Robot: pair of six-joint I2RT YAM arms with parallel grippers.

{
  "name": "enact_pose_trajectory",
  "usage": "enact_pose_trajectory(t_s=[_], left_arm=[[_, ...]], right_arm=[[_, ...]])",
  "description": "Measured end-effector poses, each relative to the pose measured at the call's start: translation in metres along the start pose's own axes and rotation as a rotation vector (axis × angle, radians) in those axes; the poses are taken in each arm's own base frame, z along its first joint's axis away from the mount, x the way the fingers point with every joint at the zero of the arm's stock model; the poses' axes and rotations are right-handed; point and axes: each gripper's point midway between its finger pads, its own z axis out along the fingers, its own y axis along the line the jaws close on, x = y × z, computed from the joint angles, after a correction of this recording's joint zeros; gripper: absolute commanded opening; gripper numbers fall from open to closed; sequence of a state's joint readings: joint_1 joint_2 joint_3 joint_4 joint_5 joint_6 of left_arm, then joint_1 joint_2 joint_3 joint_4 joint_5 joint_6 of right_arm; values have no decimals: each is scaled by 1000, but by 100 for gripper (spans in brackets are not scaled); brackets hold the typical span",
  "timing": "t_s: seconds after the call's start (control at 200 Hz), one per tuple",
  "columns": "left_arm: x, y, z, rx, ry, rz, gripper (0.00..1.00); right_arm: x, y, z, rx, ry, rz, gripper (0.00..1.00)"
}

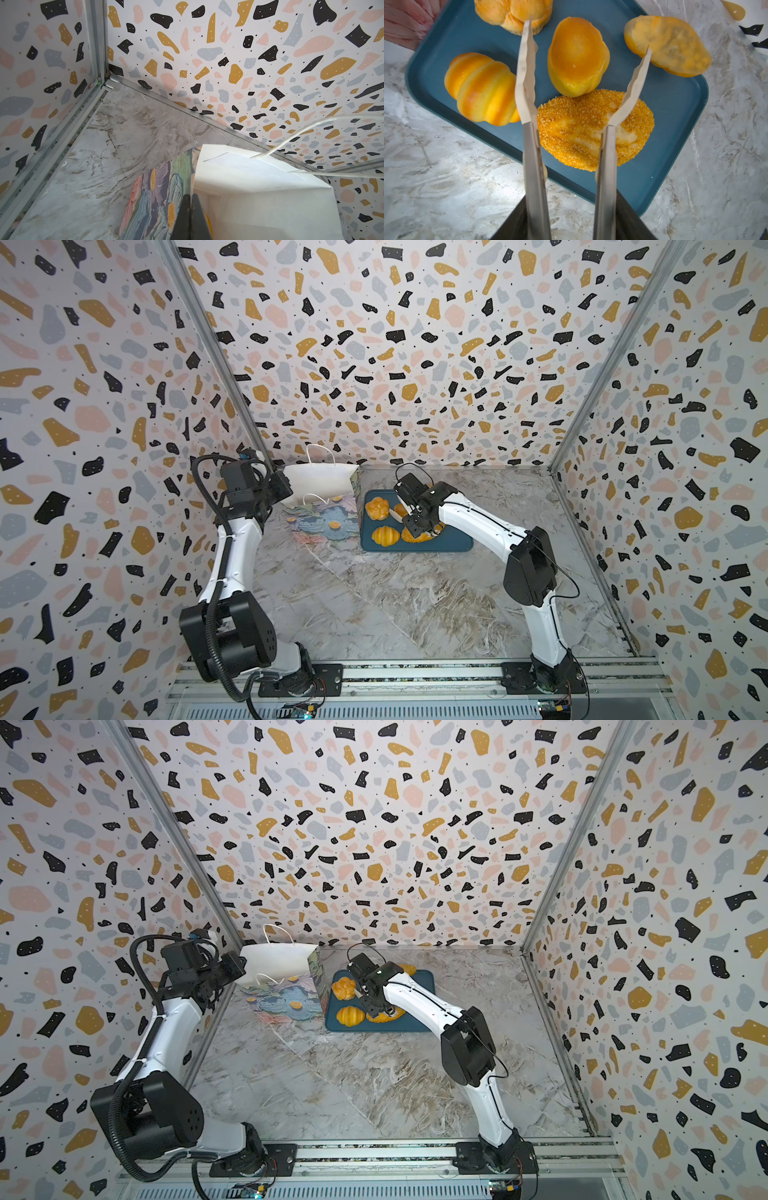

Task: Place the fake bread into the paper bag

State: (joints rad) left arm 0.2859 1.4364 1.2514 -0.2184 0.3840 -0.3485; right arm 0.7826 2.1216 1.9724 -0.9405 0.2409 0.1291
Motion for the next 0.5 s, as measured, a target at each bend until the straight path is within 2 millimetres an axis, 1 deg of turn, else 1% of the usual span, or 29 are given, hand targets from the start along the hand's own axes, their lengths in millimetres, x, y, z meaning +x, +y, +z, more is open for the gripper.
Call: enact_pose_trajectory(t_s=[0.115, 0.27, 0.405, 0.501], left_arm=[[0, 0, 0, 0, 0, 0, 0], [0, 0, 0, 0, 0, 0, 0], [0, 0, 0, 0, 0, 0, 0], [0, 0, 0, 0, 0, 0, 0]], right_arm=[[4, 0, 1, 2, 20, -9, 57], [0, -2, 1, 15, 20, -19, 57], [-3, -2, 7, 26, 29, -31, 57], [-2, -2, 13, 33, 43, -39, 57]])
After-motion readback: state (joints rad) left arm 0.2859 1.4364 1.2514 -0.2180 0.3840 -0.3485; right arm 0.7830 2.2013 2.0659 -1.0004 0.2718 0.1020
